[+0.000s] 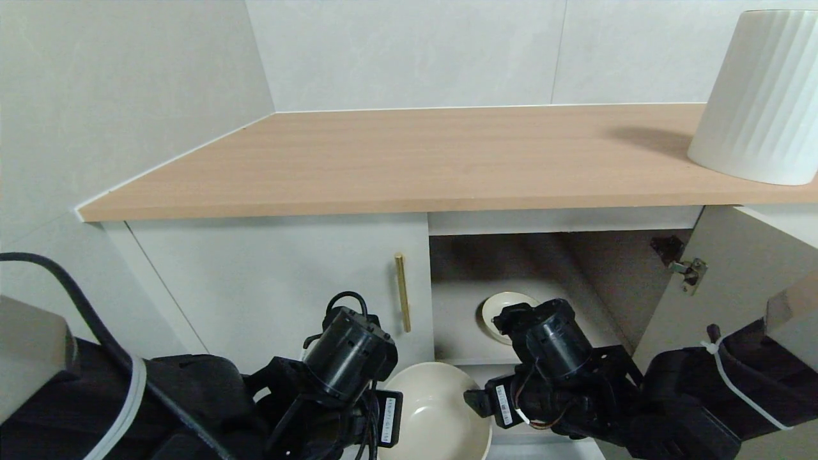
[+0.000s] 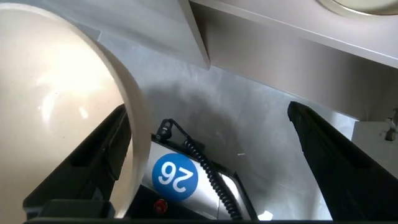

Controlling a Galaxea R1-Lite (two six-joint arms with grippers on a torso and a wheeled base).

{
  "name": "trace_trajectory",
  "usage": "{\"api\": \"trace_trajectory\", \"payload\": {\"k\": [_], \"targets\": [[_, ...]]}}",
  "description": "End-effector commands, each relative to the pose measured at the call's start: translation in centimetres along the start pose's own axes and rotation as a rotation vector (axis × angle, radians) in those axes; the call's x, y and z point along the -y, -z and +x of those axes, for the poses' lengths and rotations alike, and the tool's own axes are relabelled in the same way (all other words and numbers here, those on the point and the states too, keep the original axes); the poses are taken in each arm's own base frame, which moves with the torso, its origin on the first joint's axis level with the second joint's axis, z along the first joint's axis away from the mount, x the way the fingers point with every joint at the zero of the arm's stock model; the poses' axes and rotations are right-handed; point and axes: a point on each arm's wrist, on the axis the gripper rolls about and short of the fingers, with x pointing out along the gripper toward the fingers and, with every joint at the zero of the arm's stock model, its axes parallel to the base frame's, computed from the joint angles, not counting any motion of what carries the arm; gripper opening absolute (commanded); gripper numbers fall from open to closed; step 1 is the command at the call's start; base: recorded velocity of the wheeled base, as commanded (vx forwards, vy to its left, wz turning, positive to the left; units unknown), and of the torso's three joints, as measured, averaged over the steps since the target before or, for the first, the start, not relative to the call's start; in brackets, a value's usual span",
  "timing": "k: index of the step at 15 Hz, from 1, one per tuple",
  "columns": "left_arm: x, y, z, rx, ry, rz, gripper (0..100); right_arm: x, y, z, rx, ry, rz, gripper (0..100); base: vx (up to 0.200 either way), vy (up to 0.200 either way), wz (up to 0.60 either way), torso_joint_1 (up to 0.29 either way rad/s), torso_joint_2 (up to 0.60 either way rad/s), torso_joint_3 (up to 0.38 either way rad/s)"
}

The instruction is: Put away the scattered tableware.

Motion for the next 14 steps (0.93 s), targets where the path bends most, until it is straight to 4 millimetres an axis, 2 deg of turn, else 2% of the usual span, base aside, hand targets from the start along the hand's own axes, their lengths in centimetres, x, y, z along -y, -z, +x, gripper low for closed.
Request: {"api": "trace_trajectory", "payload": {"k": [1,2,3,14], "targets": [[0.0,0.04,-0.05,0.001,0.001,0.001,0,0.08,0.16,0.3,-0.008,0.005,0.0,100,0.0,0.0,0.0,0.0,0.0,0.0],[-0.02,0.1,0.0,-0.001,0.0,0.003,0,0.12,0.13,0.35,-0.008,0.006,0.001,100,0.0,0.0,0.0,0.0,0.0,0.0],[-0.02,0.1,0.0,-0.001,0.0,0.003,0,0.11,0.12,0.35,-0.007,0.006,0.001,0,0.0,0.0,0.0,0.0,0.0,0.0],[0.0,0.06,-0.01,0.0,0.001,0.002,0,0.1,0.2,0.56,-0.012,0.008,0.0,0,0.0,0.0,0.0,0.0,0.0,0.0]]}}
